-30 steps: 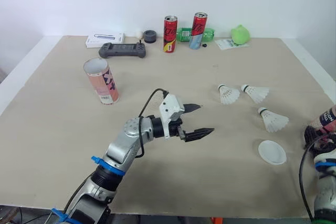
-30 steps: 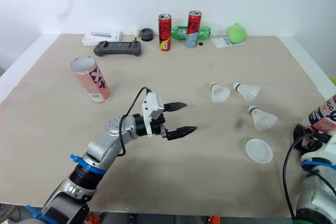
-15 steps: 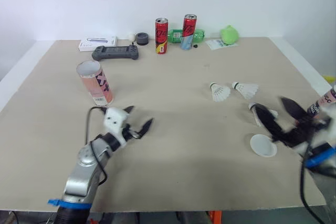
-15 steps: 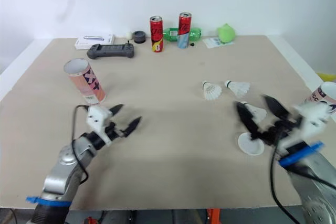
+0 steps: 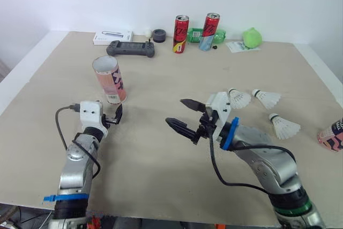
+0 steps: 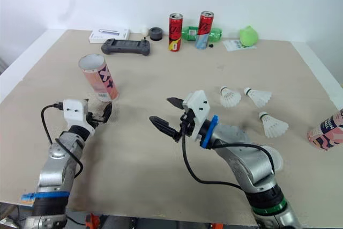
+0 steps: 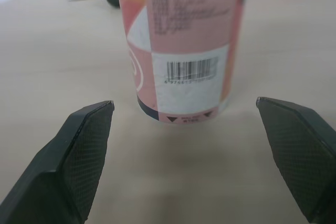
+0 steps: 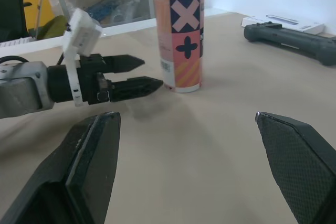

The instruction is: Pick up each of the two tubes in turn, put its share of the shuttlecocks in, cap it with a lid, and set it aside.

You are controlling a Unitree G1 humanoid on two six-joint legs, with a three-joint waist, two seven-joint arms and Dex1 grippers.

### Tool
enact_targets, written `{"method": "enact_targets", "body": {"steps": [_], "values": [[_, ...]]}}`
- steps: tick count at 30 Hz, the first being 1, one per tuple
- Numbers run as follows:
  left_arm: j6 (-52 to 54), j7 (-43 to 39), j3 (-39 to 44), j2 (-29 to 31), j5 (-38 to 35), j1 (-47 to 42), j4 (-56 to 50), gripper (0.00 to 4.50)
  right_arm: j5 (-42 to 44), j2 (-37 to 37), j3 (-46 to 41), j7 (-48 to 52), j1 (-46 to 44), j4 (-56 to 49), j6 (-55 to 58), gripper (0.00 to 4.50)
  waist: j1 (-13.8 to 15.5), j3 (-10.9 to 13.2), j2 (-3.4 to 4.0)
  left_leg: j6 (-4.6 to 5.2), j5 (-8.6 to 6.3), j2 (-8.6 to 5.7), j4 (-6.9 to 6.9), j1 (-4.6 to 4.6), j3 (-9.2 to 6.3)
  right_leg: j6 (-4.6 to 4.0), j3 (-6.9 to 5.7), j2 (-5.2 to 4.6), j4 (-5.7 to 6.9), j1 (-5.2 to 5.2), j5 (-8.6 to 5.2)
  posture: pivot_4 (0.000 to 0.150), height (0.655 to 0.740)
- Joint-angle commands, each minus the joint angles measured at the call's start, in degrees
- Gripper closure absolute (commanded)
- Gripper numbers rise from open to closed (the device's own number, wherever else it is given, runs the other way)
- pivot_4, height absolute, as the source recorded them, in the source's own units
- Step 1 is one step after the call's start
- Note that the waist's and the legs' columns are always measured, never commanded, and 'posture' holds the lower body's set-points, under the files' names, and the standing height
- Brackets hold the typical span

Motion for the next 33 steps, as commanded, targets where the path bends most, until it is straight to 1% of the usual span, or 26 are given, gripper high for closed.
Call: {"method": "enact_targets", "body": {"steps": [1, 4, 9, 15, 24, 27, 33], "values": [[-3.12, -0.47, 0.9, 1.47, 0.41, -4.81, 7.17, 0.0, -1.81, 1.79, 0.17, 1.47, -1.73, 0.55, -1.94, 0.08, -0.01, 0.0, 0.0, 0.0, 0.0, 0.04, -0.02, -0.01, -0.06, 0.01, -0.02, 0.06, 0.0, -0.01, -0.01, 0.15, 0.74], [-5.87, -1.57, 0.23, 1.82, 0.65, -9.83, 15.37, 0.0, -3.04, 2.96, 0.53, 1.91, -2.04, 1.1, -2.19, 0.08, 0.0, 0.0, 0.0, 0.0, 0.0, 0.04, -0.04, 0.02, -0.11, -0.02, -0.07, 0.07, 0.02, 0.02, -0.02, 0.15, 0.74], [-11.39, -2.69, -0.09, 1.76, 0.86, -16.44, 26.42, 0.0, -4.58, 4.33, 0.14, 2.32, -1.99, 1.14, -1.97, 0.08, -0.01, 0.0, 0.0, 0.0, 0.09, 0.07, 0.02, 0.07, -0.18, 0.18, -0.18, 0.1, 0.04, 0.06, -0.04, 0.15, 0.74], [-15.64, -3.27, -0.11, 1.77, 1.11, -22.0, 35.55, 0.0, -5.26, 5.26, -0.5, 2.18, -1.87, 0.42, -1.09, 0.08, 0.0, 0.0, 0.0, 0.0, 0.09, 0.07, 0.02, 0.06, -0.21, 0.18, -0.21, 0.1, 0.07, 0.06, -0.03, 0.15, 0.74], [-18.28, -2.92, 0.17, 1.36, 1.26, -25.01, 40.58, 0.0, -5.45, 5.73, -0.86, 2.0, -1.39, -0.26, -0.3, 0.08, -0.01, 0.0, 0.0, 0.0, 0.09, 0.07, 0.01, 0.06, -0.24, 0.18, -0.22, 0.1, 0.08, 0.06, -0.03, 0.15, 0.74], [-18.63, -2.53, 0.3, 1.21, 1.18, -24.74, 40.4, 0.81, -5.36, 5.82, -0.89, 1.97, -1.33, -0.59, -0.04, 0.0, -0.01, 0.0, 0.0, -0.01, 0.1, 0.07, 0.01, 0.06, -0.24, 0.19, -0.22, 0.1, 0.09, 0.06, -0.03, 0.15, 0.74], [-18.39, -2.09, 0.27, 1.29, 1.13, -23.83, 39.77, 0.81, -5.12, 5.87, -0.89, 2.16, -1.11, -1.07, 0.41, 0.0, -0.01, 0.0, 0.0, 0.0, 0.1, 0.07, 0.01, 0.06, -0.25, 0.14, -0.23, 0.1, 0.1, 0.06, -0.01, 0.15, 0.74]]}}
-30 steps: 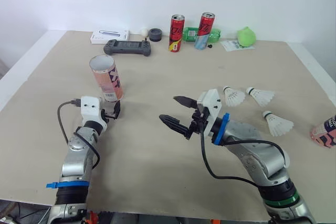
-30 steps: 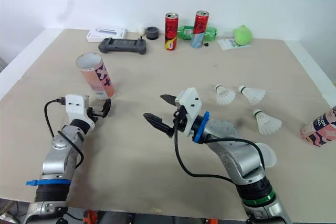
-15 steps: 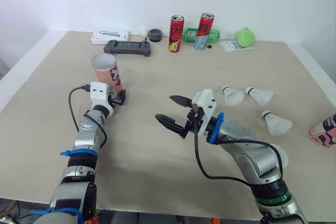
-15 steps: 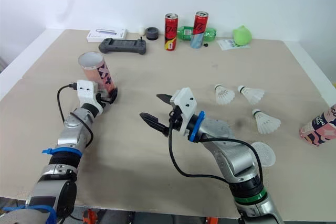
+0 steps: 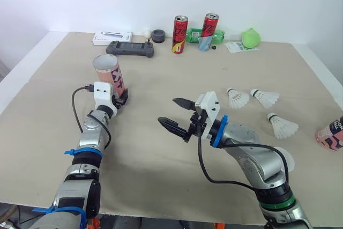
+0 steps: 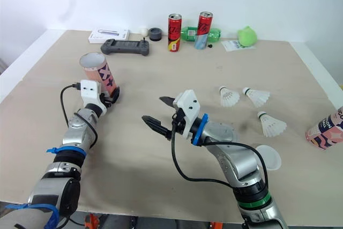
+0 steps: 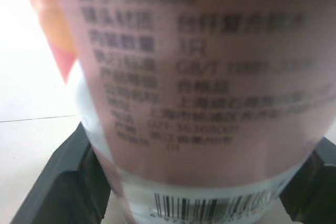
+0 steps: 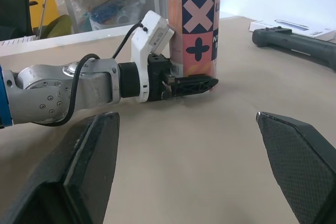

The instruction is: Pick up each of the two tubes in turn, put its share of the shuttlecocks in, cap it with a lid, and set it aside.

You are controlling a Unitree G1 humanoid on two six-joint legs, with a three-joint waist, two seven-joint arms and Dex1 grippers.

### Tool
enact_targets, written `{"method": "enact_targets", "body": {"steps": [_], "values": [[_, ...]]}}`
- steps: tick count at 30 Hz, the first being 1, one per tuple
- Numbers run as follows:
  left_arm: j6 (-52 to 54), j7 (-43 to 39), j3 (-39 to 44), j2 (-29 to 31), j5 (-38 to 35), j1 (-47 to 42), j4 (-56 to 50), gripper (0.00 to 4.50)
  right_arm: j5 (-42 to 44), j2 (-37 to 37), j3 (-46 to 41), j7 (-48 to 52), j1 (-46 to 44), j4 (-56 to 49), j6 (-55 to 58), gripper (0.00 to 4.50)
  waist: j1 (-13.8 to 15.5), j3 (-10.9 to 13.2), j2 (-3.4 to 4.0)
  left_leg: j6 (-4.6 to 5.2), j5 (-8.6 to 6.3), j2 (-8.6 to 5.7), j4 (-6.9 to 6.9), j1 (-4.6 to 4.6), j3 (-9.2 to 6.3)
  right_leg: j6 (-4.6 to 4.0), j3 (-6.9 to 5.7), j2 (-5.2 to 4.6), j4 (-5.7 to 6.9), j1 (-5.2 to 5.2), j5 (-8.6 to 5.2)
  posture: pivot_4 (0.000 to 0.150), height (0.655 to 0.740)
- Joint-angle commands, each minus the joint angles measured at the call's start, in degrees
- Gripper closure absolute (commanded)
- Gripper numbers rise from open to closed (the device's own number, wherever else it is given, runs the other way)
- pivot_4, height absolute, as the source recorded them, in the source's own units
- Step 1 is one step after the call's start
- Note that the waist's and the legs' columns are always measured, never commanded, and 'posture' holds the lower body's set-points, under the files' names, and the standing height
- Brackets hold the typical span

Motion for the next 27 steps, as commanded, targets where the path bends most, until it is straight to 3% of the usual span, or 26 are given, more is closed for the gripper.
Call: {"method": "enact_targets", "body": {"steps": [1, 7, 18, 22, 27], "values": [[-0.61, 0.15, 0.22, 0.11, 0.02, 0.35, -0.88, 0.81, 0.33, 0.28, -1.38, -0.04, -0.02, -3.08, -0.19, 0.0, 0.0, 0.0, 0.0, 0.0, 0.0, 0.0, 0.0, 0.0, 0.0, 0.0, 0.0, 0.0, 0.0, 0.0, 0.0, 0.15, 0.74], [-1.38, 0.64, -0.06, 0.6, 0.7, 1.88, -3.76, 0.81, -1.25, 0.49, -2.6, -2.13, 0.99, -3.03, -1.24, 0.0, -0.01, 0.0, 0.0, 0.0, 0.0, 0.0, 0.0, 0.0, 0.0, 0.02, 0.0, 0.0, 0.0, 0.0, -0.01, 0.15, 0.74], [-10.04, 9.09, -10.72, 16.45, 28.62, 12.84, -26.14, 0.81, -13.84, 5.25, -16.59, -27.3, 11.3, -6.65, 1.93, 0.0, 0.08, 0.01, 0.03, -0.08, 0.04, 0.02, -0.36, 0.0, -0.07, -0.28, -0.04, -0.02, 0.02, -0.09, 0.02, 0.15, 0.74], [-10.79, 8.91, -12.48, 18.27, 31.64, 12.98, -27.09, 0.81, -15.02, 5.86, -17.17, -28.75, 10.18, -1.04, 3.59, 0.0, 0.03, 0.01, 0.03, -0.11, 0.06, -0.03, -0.35, 0.06, 0.03, -0.3, -0.04, -0.13, 0.02, -0.07, 0.0, 0.15, 0.74], [-10.65, 8.55, -14.13, 17.57, 32.57, 12.4, -27.19, 0.81, -16.06, 7.43, -18.13, -29.59, 2.45, 14.14, -1.17, 0.0, -0.17, 0.04, 0.07, 0.04, 0.16, 0.07, -0.37, 0.16, 0.07, -0.16, -0.19, -0.09, 0.04, -0.09, -0.01, 0.15, 0.74]]}}
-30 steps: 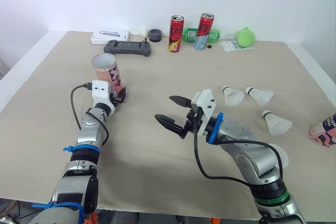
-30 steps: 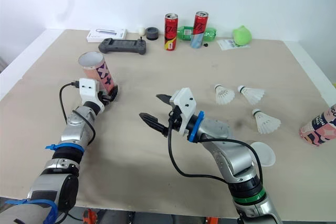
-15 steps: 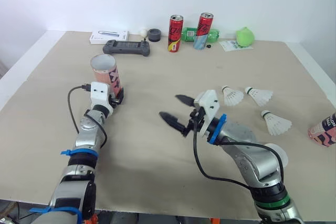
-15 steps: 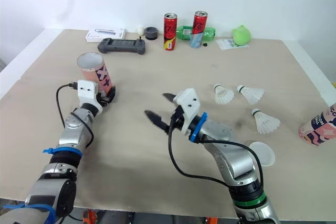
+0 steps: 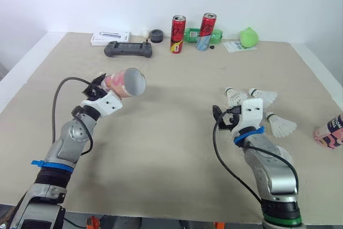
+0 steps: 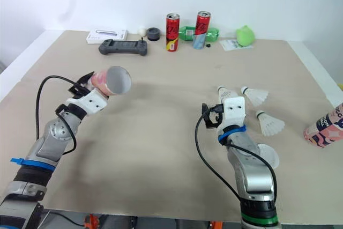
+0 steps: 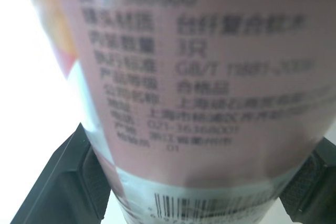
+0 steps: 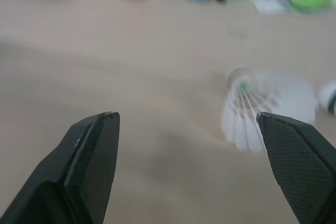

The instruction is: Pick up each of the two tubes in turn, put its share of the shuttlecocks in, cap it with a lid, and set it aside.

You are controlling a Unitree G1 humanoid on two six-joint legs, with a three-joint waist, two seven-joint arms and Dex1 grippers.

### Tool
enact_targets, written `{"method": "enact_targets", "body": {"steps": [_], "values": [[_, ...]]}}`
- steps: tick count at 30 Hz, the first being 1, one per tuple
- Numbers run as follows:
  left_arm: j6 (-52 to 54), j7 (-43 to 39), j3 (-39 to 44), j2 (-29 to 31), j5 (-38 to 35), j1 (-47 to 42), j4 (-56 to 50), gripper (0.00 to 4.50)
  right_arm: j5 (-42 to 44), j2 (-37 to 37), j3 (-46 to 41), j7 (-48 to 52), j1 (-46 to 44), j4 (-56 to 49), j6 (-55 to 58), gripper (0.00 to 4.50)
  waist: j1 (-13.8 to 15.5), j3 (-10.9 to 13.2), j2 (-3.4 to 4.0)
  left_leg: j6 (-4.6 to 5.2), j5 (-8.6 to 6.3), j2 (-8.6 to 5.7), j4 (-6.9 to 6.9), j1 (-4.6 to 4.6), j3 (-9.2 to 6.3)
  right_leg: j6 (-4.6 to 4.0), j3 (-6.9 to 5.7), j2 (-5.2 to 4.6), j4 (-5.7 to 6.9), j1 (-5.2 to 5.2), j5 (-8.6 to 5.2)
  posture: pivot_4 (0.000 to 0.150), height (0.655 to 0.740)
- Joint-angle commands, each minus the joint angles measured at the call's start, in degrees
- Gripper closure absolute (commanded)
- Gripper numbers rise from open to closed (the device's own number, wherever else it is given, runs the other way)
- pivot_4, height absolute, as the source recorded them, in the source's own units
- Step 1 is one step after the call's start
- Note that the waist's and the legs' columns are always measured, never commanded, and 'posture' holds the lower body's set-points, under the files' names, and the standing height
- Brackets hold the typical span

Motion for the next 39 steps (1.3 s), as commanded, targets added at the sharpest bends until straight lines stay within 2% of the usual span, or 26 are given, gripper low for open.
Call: {"method": "enact_targets", "body": {"steps": [1, 3, 5, 8, 11, 12, 13, 15, 17, 22, 25, 28, 34, 38, 39], "values": [[-0.49, 0.01, -0.34, -0.16, 0.47, -0.89, -2.52, 0.81, -0.75, 0.89, -2.01, -0.32, -7.8, 11.96, -6.35, 0.0, -0.1, 0.01, 0.01, 0.03, 0.02, 0.0, -0.02, 0.01, 0.0, 0.0, -0.02, 0.0, 0.01, 0.0, 0.01, 0.15, 0.74], [0.03, -0.28, -0.73, -0.52, 0.68, -0.79, -3.52, 0.81, -0.8, 1.43, -3.12, -0.67, -12.85, 21.5, -10.89, 0.0, -0.15, 0.03, 0.05, 0.07, 0.07, 0.0, -0.02, 0.01, 0.02, -0.01, -0.02, -0.01, 0.0, 0.0, 0.09, 0.15, 0.74], [0.39, -0.37, -0.77, -0.69, 0.75, -0.72, -4.02, 0.81, -1.46, 1.28, -3.28, -0.26, -15.22, 26.42, -14.54, 0.0, -0.15, 0.03, 0.05, 0.12, 0.11, -0.01, -0.04, 0.0, 0.01, -0.03, -0.02, -0.01, 0.0, 0.01, 0.13, 0.15, 0.74], [1.16, -0.61, -0.69, -0.86, 0.69, -0.09, -5.21, 0.87, -1.55, 0.76, -4.32, -0.31, -19.35, 33.57, -18.26, 0.81, -0.17, 0.03, 0.05, 0.12, 0.11, -0.02, -0.16, -0.01, -0.01, -0.24, -0.02, -0.01, 0.0, 0.0, 0.23, 0.15, 0.74], [2.14, -0.74, -0.59, -0.97, 0.66, 0.35, -5.89, 0.87, -1.45, 0.5, -4.65, 0.03, -20.55, 36.22, -20.14, 2.25, -0.17, 0.03, 0.05, 0.12, 0.1, -0.04, -0.25, -0.03, -0.03, -0.29, -0.01, -0.03, -0.01, -0.02, 0.23, 0.15, 0.74], [2.63, -0.81, -0.53, -1.01, 0.59, 0.49, -6.11, 0.87, -1.41, 0.46, -4.65, 0.39, -20.44, 36.21, -20.43, 2.93, -0.17, 0.03, 0.05, 0.13, 0.1, -0.04, -0.29, -0.04, -0.04, -0.29, -0.02, -0.04, -0.01, -0.04, 0.23, 0.15, 0.74], [3.16, -0.97, -0.52, -1.03, 0.56, 0.65, -6.34, 0.87, -1.22, 0.35, -4.58, 1.0, -20.09, 35.7, -20.44, 3.29, -0.18, 0.03, 0.05, 0.13, 0.1, -0.04, -0.3, -0.04, -0.05, -0.3, -0.02, -0.04, -0.01, -0.04, 0.23, 0.15, 0.74], [4.12, -1.5, -0.7, -1.03, 0.51, 0.89, -6.71, 0.87, -0.29, 0.12, -4.18, 3.33, -19.14, 33.46, -19.68, 4.41, -0.19, 0.03, 0.06, 0.13, 0.1, -0.05, -0.33, -0.04, -0.06, -0.3, -0.02, -0.04, 0.0, -0.04, 0.23, 0.15, 0.74], [5.43, -2.37, -1.02, -1.14, 0.47, 1.06, -7.04, 0.87, 1.54, -0.57, -2.87, 8.37, -17.84, 28.71, -18.17, 4.47, -0.2, 0.04, 0.06, 0.13, 0.1, -0.05, -0.33, -0.04, -0.06, -0.29, -0.02, -0.03, 0.0, -0.04, 0.23, 0.15, 0.74], [9.98, -5.5, -2.07, -1.93, 0.16, 0.92, -7.06, 0.87, 12.21, -5.07, 4.06, 28.94, -13.34, 7.17, -12.54, 4.47, -0.62, 0.09, 0.15, 0.13, 0.1, -0.07, -0.31, -0.06, -0.11, -0.22, -0.02, -0.03, 0.0, -0.03, 0.18, 0.15, 0.74], [10.89, -6.76, -3.32, -2.29, 0.58, 0.25, -6.21, 0.87, 14.54, -7.58, 7.73, 33.07, -13.69, -0.46, -7.42, 4.47, -1.15, 0.09, 0.15, 0.13, 0.1, -0.06, -0.29, -0.04, -0.16, -0.19, -0.06, -0.01, 0.01, 0.0, 0.15, 0.15, 0.74], [11.33, -7.08, -4.11, -2.53, 0.85, -0.36, -6.01, 0.87, 12.68, -7.57, 11.3, 33.24, -16.2, -2.21, -5.53, 4.47, -1.21, 0.09, 0.15, 0.12, 0.11, -0.06, -0.18, -0.05, -0.2, -0.16, -0.12, -0.01, 0.03, 0.02, 0.13, 0.15, 0.74], [11.53, -7.16, -5.0, -3.51, 0.89, -1.37, -5.42, 0.87, 5.1, -2.83, 19.65, 31.28, -21.76, 2.19, -6.35, 4.47, -1.41, 0.09, 0.14, 0.07, 0.31, -0.01, -0.16, -0.03, -0.21, 0.07, -0.18, 0.03, 0.06, -0.02, 0.15, 0.15, 0.74], [11.57, -6.93, -5.22, -3.67, 0.81, -1.43, -5.28, 0.87, 4.44, -0.65, 20.79, 31.68, -23.12, 2.12, -6.16, 4.47, -1.4, 0.09, 0.14, 0.06, 0.32, -0.01, -0.17, -0.05, -0.21, 0.05, -0.18, 0.02, 0.07, -0.02, 0.16, 0.15, 0.74], [11.67, -6.94, -5.22, -3.71, 0.78, -1.39, -5.47, 0.87, 4.73, -0.31, 20.59, 31.88, -23.27, 1.86, -5.85, 3.79, -1.4, 0.09, 0.14, 0.06, 0.32, -0.01, -0.17, -0.08, -0.21, 0.03, -0.18, 0.01, 0.07, -0.05, 0.17, 0.15, 0.74]]}}
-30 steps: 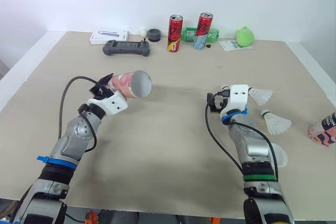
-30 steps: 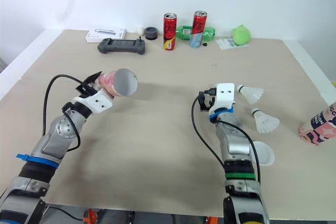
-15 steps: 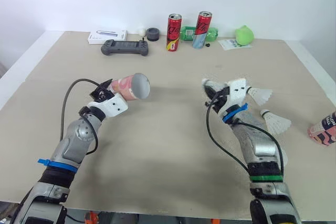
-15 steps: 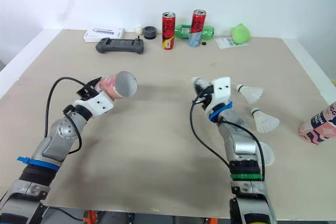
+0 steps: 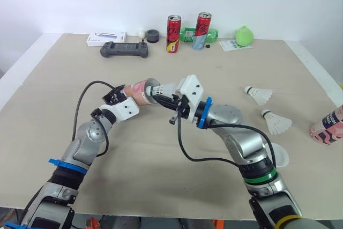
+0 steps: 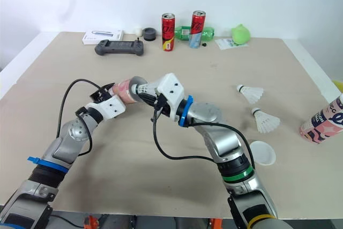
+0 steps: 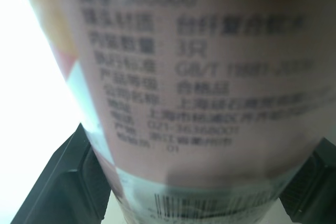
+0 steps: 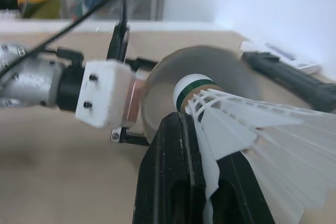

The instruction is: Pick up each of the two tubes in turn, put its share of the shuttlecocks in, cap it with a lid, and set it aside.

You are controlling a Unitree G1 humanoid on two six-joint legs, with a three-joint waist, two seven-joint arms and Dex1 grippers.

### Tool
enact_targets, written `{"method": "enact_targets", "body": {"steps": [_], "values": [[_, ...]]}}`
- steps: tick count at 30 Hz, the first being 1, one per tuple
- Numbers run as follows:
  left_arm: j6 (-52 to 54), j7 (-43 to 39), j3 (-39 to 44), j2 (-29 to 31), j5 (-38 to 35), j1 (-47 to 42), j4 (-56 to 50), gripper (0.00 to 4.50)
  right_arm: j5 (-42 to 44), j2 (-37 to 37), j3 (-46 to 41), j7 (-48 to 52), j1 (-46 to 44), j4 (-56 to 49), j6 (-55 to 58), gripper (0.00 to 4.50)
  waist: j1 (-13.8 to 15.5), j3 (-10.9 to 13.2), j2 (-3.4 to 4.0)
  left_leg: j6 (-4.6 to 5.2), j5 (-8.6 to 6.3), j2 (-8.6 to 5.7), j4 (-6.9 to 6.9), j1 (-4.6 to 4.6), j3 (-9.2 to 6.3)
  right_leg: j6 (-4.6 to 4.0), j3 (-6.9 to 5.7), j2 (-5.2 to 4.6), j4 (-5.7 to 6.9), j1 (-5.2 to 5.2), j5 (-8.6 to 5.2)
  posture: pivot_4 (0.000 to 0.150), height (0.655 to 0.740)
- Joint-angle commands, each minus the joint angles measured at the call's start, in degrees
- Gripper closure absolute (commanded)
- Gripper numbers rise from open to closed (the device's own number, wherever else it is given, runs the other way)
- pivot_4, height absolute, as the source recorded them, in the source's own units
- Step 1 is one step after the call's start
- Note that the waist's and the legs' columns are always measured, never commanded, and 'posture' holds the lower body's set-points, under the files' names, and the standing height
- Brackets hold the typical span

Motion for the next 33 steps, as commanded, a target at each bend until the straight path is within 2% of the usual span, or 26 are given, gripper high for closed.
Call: {"method": "enact_targets", "body": {"steps": [1, 6, 7, 8, 9, 12, 18, 24, 28, 33], "values": [[-0.04, 0.53, 0.5, 0.06, 0.27, -0.65, -1.75, 0.87, 1.08, 1.26, -1.14, 0.37, -2.12, -2.5, 0.16, 3.52, 0.0, 0.0, 0.0, 0.0, 0.0, 0.0, -0.01, 0.0, -0.01, -0.14, 0.0, 0.0, 0.0, 0.0, 0.09, 0.15, 0.74], [-0.04, 0.79, 0.75, -0.12, -0.04, -0.35, -1.79, 0.87, 4.02, -0.01, -5.12, 0.81, -1.13, -6.74, 2.74, 1.08, 0.01, 0.0, 0.0, 0.0, 0.0, -0.01, -0.03, -0.01, -0.05, -0.15, -0.01, 0.0, 0.0, 0.01, 0.09, 0.15, 0.74], [-0.19, 0.86, 0.67, -0.27, -0.15, -0.31, -1.56, 0.87, 4.72, -0.24, -5.68, 0.84, -0.66, -7.64, 3.39, 0.87, 0.01, 0.0, 0.0, 0.0, 0.0, -0.01, -0.03, -0.01, -0.04, -0.15, -0.01, 0.0, 0.0, 0.01, 0.09, 0.15, 0.74], [-0.34, 0.95, 0.51, -0.45, -0.16, -0.34, -1.33, 0.87, 6.72, -0.43, -7.66, 0.39, 0.65, -9.64, 4.54, 0.15, 0.01, 0.0, 0.0, 0.0, 0.0, -0.01, -0.03, 0.0, -0.05, -0.15, -0.01, 0.0, 0.0, 0.01, 0.09, 0.15, 0.74], [-0.47, 1.06, 0.47, -0.6, -0.22, -0.4, -1.14, 0.87, 9.12, -0.19, -10.79, -1.12, 2.19, -11.77, 5.65, 0.04, 0.01, 0.0, 0.0, 0.0, 0.0, -0.01, -0.03, -0.01, -0.05, -0.15, -0.01, 0.0, 0.01, 0.01, 0.08, 0.15, 0.74], [-0.56, 1.18, 0.65, -0.78, -0.38, -0.53, -0.8, 0.87, 10.23, -0.59, -17.45, -6.49, 6.1, -15.21, 6.67, 0.04, 0.22, -0.01, -0.01, 0.0, 0.0, -0.03, -0.04, -0.03, -0.14, -0.17, -0.03, 0.0, 0.01, 0.05, 0.07, 0.15, 0.74], [-1.59, 0.89, 0.07, -1.28, -0.63, -1.96, 1.41, 0.87, 0.55, -1.29, -30.29, -20.3, 21.69, -20.41, -1.13, 0.04, 0.8, -0.04, -0.07, -0.01, -0.01, -0.12, -0.08, -0.06, -0.16, -0.16, -0.03, -0.08, 0.0, 0.03, 0.01, 0.15, 0.74], [-2.72, 0.79, -0.62, -2.22, -0.64, -3.3, 3.29, 0.87, -0.52, -3.23, -38.97, -23.3, 36.21, -23.86, 1.26, 0.04, 1.03, -0.05, -0.02, -0.01, -0.01, -0.09, -0.12, 0.04, -0.08, 0.05, -0.03, -0.08, 0.01, 0.05, -0.17, 0.15, 0.74], [-2.72, 0.72, -0.89, -2.74, -0.71, -3.42, 3.34, 0.87, 0.04, -3.87, -43.09, -23.9, 41.06, -25.28, 2.89, 0.04, 1.02, -0.06, -0.01, 0.01, 0.01, -0.08, -0.08, 0.08, -0.03, 0.06, -0.02, -0.08, 0.01, 0.08, -0.13, 0.15, 0.74], [-2.91, 0.67, -1.08, -3.12, -0.74, -3.22, 3.6, 0.87, -0.48, -3.95, -44.57, -25.85, 42.54, -24.35, 4.79, 0.04, 1.03, -0.06, -0.01, 0.01, 0.06, -0.08, -0.06, 0.1, -0.02, 0.12, -0.02, -0.08, 0.01, 0.08, -0.08, 0.15, 0.74]]}}
